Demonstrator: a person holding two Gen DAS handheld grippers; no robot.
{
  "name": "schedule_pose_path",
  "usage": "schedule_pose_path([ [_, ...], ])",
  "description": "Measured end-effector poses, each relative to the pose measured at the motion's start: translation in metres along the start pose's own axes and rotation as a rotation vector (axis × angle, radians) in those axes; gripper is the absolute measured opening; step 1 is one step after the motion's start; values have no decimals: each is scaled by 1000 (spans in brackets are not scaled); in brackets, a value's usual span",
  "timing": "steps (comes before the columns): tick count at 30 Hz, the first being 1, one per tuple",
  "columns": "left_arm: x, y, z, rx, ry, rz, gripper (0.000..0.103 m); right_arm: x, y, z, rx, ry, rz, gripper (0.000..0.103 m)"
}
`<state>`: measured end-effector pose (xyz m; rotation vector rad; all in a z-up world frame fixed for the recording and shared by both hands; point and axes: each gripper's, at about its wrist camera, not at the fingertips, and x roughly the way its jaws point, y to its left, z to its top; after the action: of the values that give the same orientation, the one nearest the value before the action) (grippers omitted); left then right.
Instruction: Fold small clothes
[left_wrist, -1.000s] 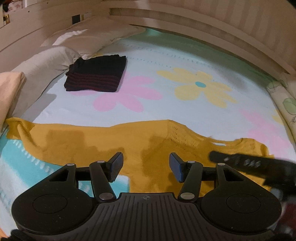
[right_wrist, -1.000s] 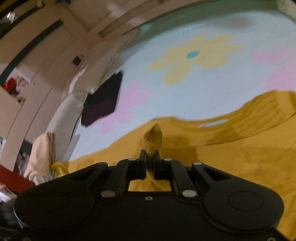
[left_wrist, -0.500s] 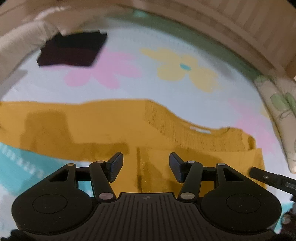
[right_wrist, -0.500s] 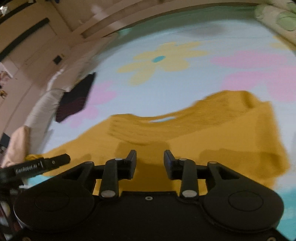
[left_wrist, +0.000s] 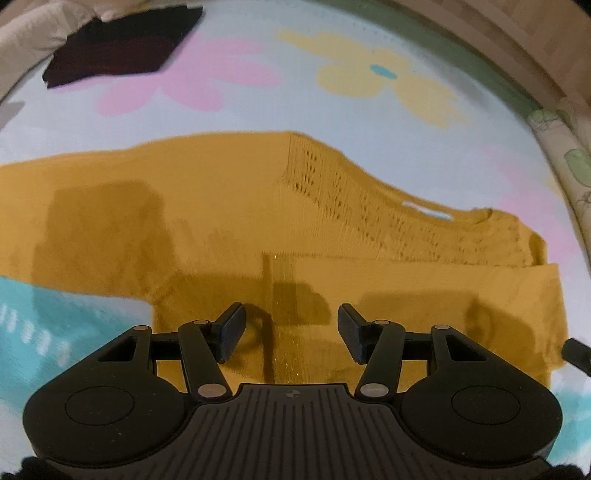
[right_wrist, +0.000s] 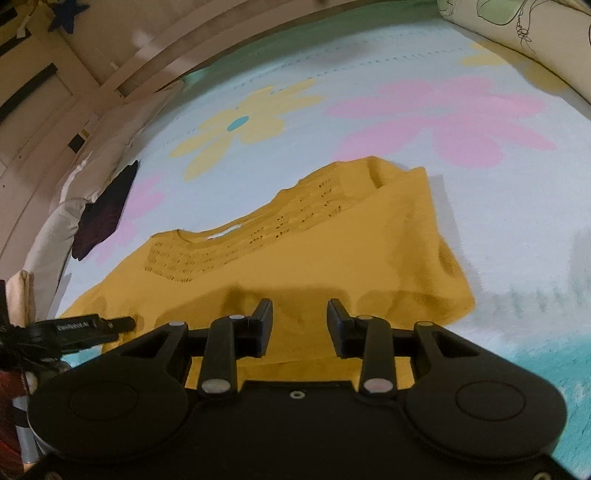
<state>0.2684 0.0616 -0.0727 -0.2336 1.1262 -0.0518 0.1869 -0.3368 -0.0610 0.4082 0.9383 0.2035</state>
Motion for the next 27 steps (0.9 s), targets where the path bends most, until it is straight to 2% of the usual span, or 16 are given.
schedule_pose_path([
  [6,5,-9,-1,56,-29,21,51,-1,-4,0,-8,-5,21,45],
  [8,6,-13,-2,70,-34,10,29,-1,-4,0,-12,-7,21,45],
  [10,5,-17,-4,90,-43,0,16,-2,-6,0,-11,-8,17,45],
  [11,2,-19,-6,103,-64,-14,4,-2,-7,0,-7,-8,15,45],
  [16,-29,-27,2,160,-248,14,3,-2,-15,0,20,-13,-5,45],
  [18,-45,-24,12,152,-319,16,3,-3,-21,1,32,-18,-17,45],
  [20,-52,-18,20,137,-356,46,3,-5,-28,3,48,-25,-30,45],
  [23,-42,2,26,99,-340,114,3,-8,-40,7,79,-47,-59,45],
  [27,-13,34,24,31,-238,152,3,-14,-58,16,130,-83,-96,45],
])
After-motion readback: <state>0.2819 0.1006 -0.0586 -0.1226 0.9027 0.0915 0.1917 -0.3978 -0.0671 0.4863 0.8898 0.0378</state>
